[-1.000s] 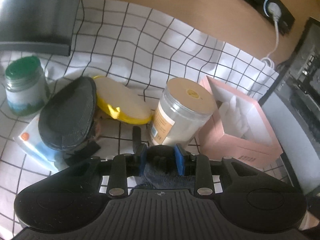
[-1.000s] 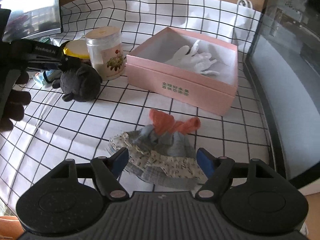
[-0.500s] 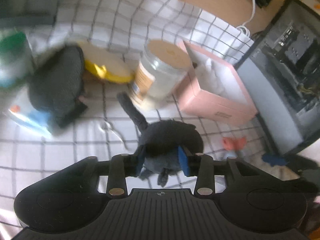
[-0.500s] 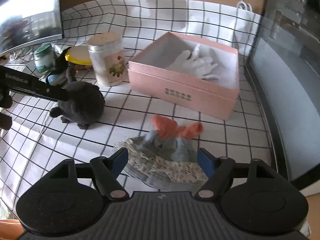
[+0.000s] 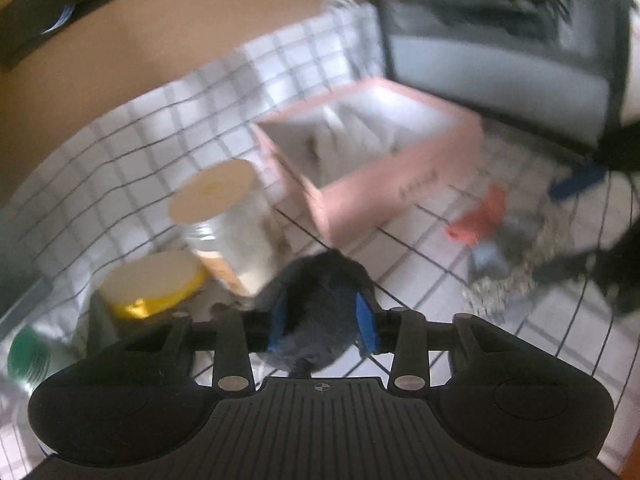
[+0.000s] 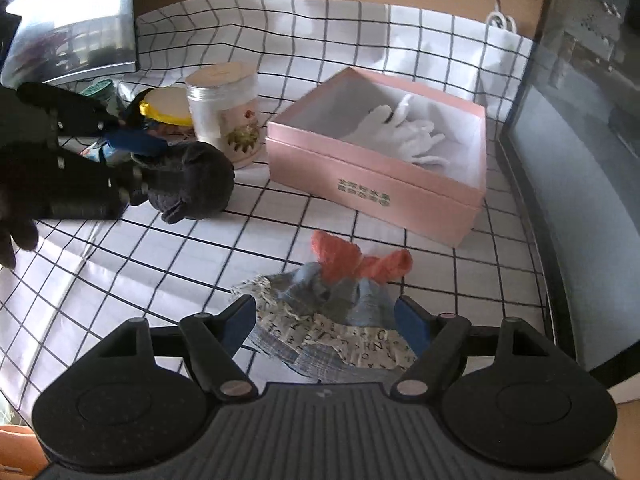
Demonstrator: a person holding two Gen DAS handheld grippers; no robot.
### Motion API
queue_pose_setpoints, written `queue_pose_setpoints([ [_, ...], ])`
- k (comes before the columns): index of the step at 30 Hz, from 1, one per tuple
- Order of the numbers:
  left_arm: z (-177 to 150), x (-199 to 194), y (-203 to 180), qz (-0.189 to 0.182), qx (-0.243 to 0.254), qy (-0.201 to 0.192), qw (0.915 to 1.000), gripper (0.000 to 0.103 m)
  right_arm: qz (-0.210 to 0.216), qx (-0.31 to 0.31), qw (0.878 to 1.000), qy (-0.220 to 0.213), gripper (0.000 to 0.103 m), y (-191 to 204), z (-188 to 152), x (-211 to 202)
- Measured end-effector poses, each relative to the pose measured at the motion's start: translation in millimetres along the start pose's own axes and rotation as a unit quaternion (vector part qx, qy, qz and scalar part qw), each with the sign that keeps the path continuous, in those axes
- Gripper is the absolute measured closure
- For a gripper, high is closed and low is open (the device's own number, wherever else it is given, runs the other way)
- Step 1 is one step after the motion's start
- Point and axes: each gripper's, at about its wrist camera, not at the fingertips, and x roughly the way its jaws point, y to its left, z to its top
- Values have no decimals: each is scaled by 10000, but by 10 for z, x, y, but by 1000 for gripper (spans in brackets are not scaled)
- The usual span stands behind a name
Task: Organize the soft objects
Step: 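Carry the black plush toward the pink box with the left tool while the right tool regrasps the socks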
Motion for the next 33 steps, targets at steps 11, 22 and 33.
queue_pose_setpoints([
  [11, 163, 376, 10, 521, 37, 66, 9986, 24, -17, 131, 9998, 125, 26, -75, -136, 32],
  [22, 62, 397, 211, 210, -680, 86, 9974, 19, 342, 784, 9959, 307, 26, -163, 82, 494],
  [33, -24, 92, 183, -481, -1239, 224, 9909, 23, 433, 397, 9979, 263, 94, -166, 115, 124],
])
